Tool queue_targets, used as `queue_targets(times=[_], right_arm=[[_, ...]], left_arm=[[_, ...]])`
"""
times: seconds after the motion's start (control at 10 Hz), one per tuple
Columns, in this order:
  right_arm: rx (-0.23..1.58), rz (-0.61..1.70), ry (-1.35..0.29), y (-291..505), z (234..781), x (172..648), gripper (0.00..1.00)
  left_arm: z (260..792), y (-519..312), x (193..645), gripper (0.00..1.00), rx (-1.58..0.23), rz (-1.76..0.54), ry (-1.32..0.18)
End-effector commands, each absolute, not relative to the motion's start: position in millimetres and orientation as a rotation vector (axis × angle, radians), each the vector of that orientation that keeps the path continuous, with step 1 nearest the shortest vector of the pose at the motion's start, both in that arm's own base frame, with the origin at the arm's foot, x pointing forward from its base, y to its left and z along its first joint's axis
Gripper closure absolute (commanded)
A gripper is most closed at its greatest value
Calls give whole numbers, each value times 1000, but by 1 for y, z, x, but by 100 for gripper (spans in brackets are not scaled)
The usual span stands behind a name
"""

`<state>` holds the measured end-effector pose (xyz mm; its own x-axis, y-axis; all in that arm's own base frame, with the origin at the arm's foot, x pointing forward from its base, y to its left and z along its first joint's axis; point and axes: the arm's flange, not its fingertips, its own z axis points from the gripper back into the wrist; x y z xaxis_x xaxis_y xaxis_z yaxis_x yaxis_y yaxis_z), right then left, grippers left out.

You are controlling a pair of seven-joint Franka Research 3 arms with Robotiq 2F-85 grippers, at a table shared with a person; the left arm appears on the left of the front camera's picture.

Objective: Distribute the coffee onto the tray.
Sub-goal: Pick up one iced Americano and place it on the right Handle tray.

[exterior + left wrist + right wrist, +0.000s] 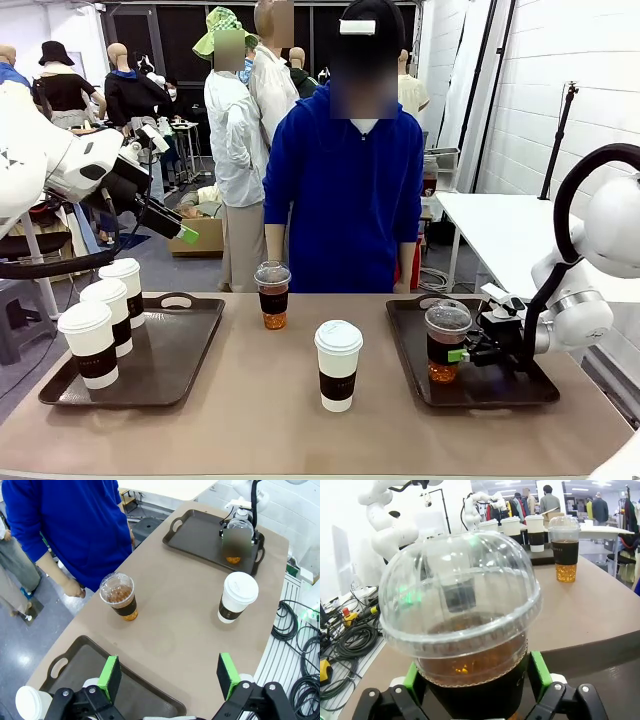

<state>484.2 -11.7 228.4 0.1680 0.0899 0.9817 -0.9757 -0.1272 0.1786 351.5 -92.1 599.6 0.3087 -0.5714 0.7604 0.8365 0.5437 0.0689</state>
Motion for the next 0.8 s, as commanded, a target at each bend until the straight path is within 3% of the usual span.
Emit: queue_targets(times=[0.0, 0.7], right_arm=[[1309, 1194, -922, -14, 235, 482, 0], [1251, 1127, -930, -50, 241, 464, 0]], left_arm=[[599, -91, 351, 0, -380, -961, -824], [599, -91, 351, 0, -380, -961, -824]])
